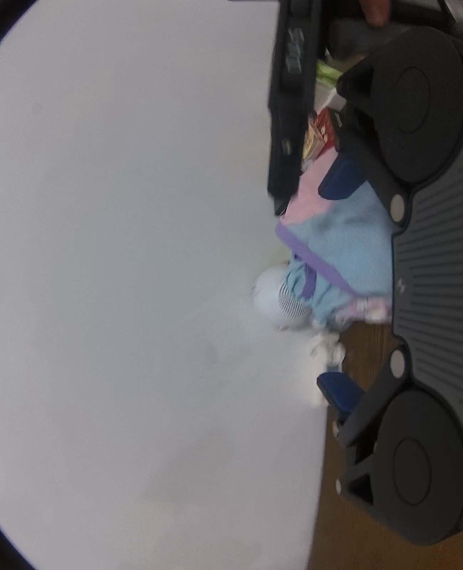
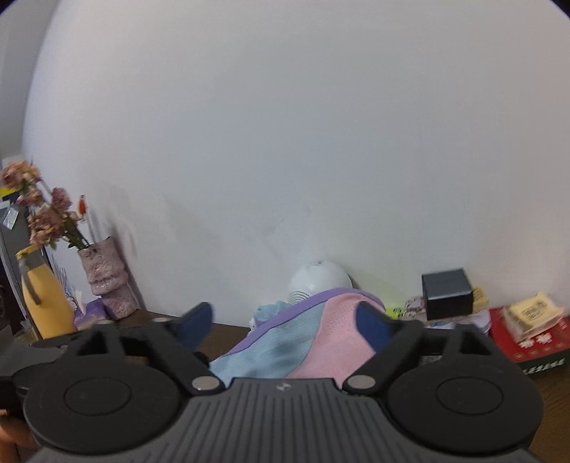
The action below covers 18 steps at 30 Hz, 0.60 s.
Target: Fold clothes
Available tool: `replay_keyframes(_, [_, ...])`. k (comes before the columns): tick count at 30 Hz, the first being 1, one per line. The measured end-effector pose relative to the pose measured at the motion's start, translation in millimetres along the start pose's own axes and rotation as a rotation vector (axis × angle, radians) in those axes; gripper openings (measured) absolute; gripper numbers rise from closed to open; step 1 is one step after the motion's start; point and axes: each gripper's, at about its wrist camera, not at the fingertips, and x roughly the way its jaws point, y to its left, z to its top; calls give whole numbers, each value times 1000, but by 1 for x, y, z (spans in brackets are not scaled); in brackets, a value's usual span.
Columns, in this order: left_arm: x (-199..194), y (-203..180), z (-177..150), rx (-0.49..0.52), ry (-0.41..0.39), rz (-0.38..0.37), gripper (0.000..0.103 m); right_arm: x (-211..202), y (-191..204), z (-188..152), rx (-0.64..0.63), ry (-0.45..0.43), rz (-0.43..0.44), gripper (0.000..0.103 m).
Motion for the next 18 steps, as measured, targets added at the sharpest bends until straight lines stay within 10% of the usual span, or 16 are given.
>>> replay_keyframes(18, [-63,-2,-64,10,-29,195,103,-61,53,-58,-51,15,-255,103])
